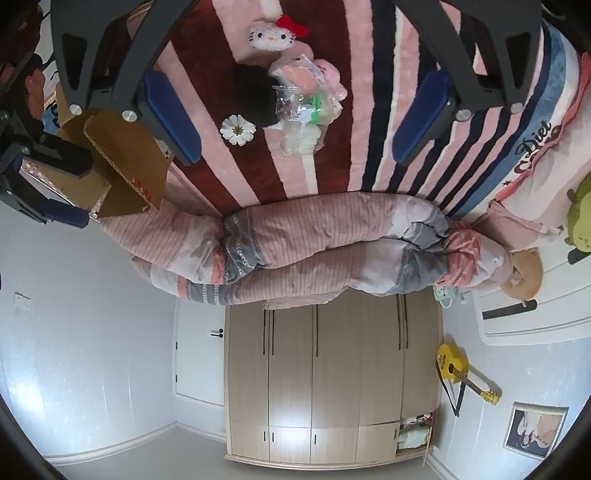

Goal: Organize soft objects

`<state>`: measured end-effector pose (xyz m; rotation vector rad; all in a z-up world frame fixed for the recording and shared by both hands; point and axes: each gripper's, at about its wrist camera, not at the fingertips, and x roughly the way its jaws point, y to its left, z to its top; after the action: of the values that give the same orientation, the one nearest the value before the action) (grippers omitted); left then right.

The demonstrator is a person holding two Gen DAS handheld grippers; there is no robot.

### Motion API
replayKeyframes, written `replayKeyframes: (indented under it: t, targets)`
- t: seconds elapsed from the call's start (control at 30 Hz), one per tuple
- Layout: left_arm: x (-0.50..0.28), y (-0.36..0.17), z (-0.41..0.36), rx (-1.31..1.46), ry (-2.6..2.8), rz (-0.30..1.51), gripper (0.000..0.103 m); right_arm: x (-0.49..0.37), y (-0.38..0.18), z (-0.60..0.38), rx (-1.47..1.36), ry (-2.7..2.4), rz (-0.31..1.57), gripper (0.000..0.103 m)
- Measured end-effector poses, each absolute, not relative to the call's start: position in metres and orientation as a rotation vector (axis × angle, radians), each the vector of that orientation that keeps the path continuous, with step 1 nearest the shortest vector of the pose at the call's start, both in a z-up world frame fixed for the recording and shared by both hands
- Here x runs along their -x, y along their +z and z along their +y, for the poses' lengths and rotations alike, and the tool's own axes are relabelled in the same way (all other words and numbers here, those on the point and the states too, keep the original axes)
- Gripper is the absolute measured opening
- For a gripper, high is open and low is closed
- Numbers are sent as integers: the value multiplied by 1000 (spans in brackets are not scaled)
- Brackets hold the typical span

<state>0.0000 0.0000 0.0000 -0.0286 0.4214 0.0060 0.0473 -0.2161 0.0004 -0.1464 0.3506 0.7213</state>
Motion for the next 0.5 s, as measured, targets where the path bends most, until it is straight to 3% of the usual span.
replayKeyframes:
  t: [0.5]
  targets:
    - [2, -6, 6, 58, -8, 432, 103, -46, -1, -228, 104, 753, 405, 103]
